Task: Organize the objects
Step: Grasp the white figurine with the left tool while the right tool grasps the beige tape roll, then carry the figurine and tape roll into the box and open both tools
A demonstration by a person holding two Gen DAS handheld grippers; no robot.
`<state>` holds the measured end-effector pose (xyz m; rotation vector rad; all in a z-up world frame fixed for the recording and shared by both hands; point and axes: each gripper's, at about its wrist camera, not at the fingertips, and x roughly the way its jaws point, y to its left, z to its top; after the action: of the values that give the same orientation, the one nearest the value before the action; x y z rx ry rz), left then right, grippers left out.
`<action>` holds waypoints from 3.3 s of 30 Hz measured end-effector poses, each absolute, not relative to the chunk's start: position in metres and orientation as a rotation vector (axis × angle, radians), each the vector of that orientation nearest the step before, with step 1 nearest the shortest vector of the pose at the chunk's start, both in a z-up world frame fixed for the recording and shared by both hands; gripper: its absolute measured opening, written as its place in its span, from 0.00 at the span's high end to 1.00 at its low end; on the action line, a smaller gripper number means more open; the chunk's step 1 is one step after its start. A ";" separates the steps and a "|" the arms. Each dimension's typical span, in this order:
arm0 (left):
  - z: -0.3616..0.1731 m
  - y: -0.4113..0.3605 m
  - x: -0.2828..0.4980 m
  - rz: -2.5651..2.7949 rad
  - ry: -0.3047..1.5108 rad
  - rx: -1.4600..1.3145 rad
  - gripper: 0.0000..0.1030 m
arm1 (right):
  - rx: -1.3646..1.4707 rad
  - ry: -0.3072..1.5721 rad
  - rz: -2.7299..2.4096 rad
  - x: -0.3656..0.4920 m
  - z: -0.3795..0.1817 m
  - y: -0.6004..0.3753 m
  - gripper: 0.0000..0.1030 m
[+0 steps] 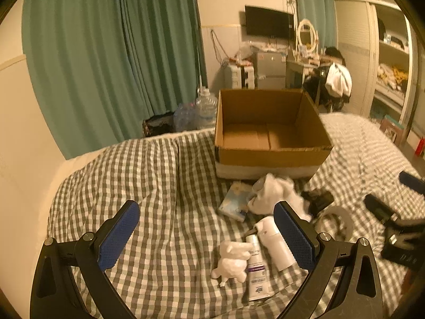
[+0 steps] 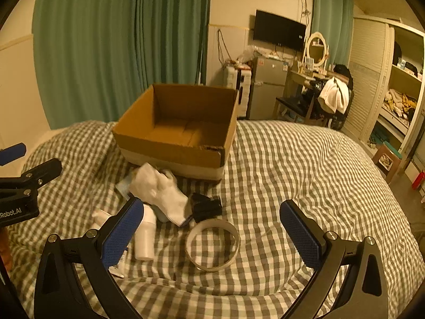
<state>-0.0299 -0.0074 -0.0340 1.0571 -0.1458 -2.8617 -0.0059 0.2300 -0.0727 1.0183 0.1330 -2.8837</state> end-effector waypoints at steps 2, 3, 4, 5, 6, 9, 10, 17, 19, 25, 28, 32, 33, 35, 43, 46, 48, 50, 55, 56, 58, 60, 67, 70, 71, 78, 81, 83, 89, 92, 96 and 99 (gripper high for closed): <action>-0.044 -0.009 -0.038 -2.830 -0.164 1.110 0.00 | 1.061 0.129 -2.883 -0.013 -0.078 0.235 0.00; -0.049 -0.011 -0.043 -2.815 -0.166 1.147 0.00 | 1.090 0.126 -2.881 -0.017 -0.081 0.238 0.00; -0.054 -0.013 -0.047 -2.802 -0.168 1.173 0.00 | 1.106 0.122 -2.878 -0.020 -0.083 0.240 0.00; -0.061 -0.015 -0.052 -2.786 -0.175 1.200 0.00 | 1.129 0.118 -2.870 -0.022 -0.086 0.242 0.00; -0.068 -0.016 -0.056 -2.766 -0.193 1.230 0.00 | 1.159 0.119 -2.856 -0.025 -0.090 0.243 0.00; -0.090 -0.017 -0.065 -2.720 -0.249 1.314 0.00 | 1.272 0.134 -2.799 -0.038 -0.110 0.241 0.00; -0.096 -0.018 -0.066 -2.712 -0.257 1.341 0.00 | 1.307 0.136 -2.784 -0.041 -0.116 0.240 0.00; -0.140 -0.020 -0.075 -2.675 -0.225 1.525 0.01 | 1.469 0.152 -2.703 -0.057 -0.166 0.232 0.00; -0.148 -0.017 -0.077 -2.678 -0.205 1.570 0.03 | 1.498 0.147 -2.682 -0.060 -0.174 0.231 0.00; -0.164 -0.001 -0.082 -2.684 -0.244 1.657 0.14 | 1.606 0.130 -2.613 -0.070 -0.199 0.231 0.15; -0.171 0.005 -0.084 -2.670 -0.268 1.710 0.24 | 1.625 0.139 -2.598 -0.071 -0.205 0.230 0.19; -0.176 0.007 -0.083 -2.666 -0.267 1.732 0.45 | 1.633 0.118 -2.593 -0.070 -0.206 0.233 0.21; -0.177 0.007 -0.082 -2.658 -0.264 1.738 0.48 | 1.631 0.115 -2.595 -0.070 -0.206 0.233 0.22; -0.177 0.005 -0.080 -2.661 -0.256 1.742 0.48 | 1.625 0.112 -2.600 -0.068 -0.204 0.234 0.22; -0.153 0.006 -0.061 -2.687 -0.257 1.695 0.48 | 1.579 0.115 -2.645 -0.059 -0.193 0.236 0.22; -0.136 0.005 -0.051 -2.711 -0.253 1.659 0.48 | 1.541 0.132 -2.669 -0.055 -0.183 0.235 0.22; -0.124 0.004 -0.045 -2.718 -0.248 1.626 0.48 | 1.508 0.169 -2.688 -0.053 -0.174 0.231 0.22; -0.115 0.000 -0.045 -2.723 -0.230 1.595 0.48 | 1.451 0.200 -2.710 -0.049 -0.159 0.226 0.22; -0.078 -0.011 -0.042 -2.770 -0.193 1.477 0.48 | 1.343 0.194 -2.727 -0.040 -0.127 0.215 0.22; -0.070 -0.014 -0.044 -2.780 -0.189 1.453 0.48 | 1.319 0.204 -2.732 -0.037 -0.119 0.211 0.22; -0.051 -0.016 -0.041 -2.807 -0.171 1.402 0.48 | 1.259 0.228 -2.740 -0.028 -0.099 0.204 0.22; -0.032 -0.019 -0.039 -2.831 -0.144 1.360 0.48 | 1.200 0.237 -2.749 -0.021 -0.082 0.198 0.22; 0.034 -0.017 -0.047 -2.956 -0.121 1.198 0.48 | 1.008 0.207 -2.756 -0.012 -0.015 0.192 0.22; 0.058 -0.016 -0.059 -3.001 -0.130 1.147 0.48 | 0.915 0.133 -2.770 -0.015 0.018 0.199 0.22; 0.063 -0.016 -0.064 -3.006 -0.128 1.138 0.48 | 0.888 0.123 -2.780 -0.018 0.029 0.201 0.22; 0.105 -0.013 -0.119 -3.031 -0.171 1.072 0.48 | 0.799 0.154 -2.815 -0.053 0.069 0.198 0.22; 0.108 -0.009 -0.148 -3.041 -0.190 1.041 0.48 | 0.799 0.176 -2.816 -0.077 0.074 0.191 0.22; 0.103 -0.005 -0.166 -3.056 -0.188 1.038 0.48 | 0.816 0.173 -2.809 -0.096 0.071 0.186 0.22; 0.074 0.001 -0.222 -3.072 -0.141 1.097 0.48 | 0.907 0.200 -2.789 -0.157 0.044 0.174 0.22; 0.050 0.007 -0.243 -3.068 -0.169 1.110 0.48 | 0.965 0.203 -2.771 -0.179 0.019 0.175 0.22; 0.015 0.022 -0.266 -3.049 -0.292 1.123 0.48 | 1.058 0.210 -2.761 -0.207 -0.021 0.177 0.22; -0.008 0.028 -0.276 -3.051 -0.350 1.140 0.48 | 1.107 0.172 -2.728 -0.220 -0.049 0.182 0.22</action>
<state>-0.2757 0.0281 -0.0084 1.1399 -0.3504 -3.0512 -0.2197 0.1823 -0.0489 1.1075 0.1723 -2.7280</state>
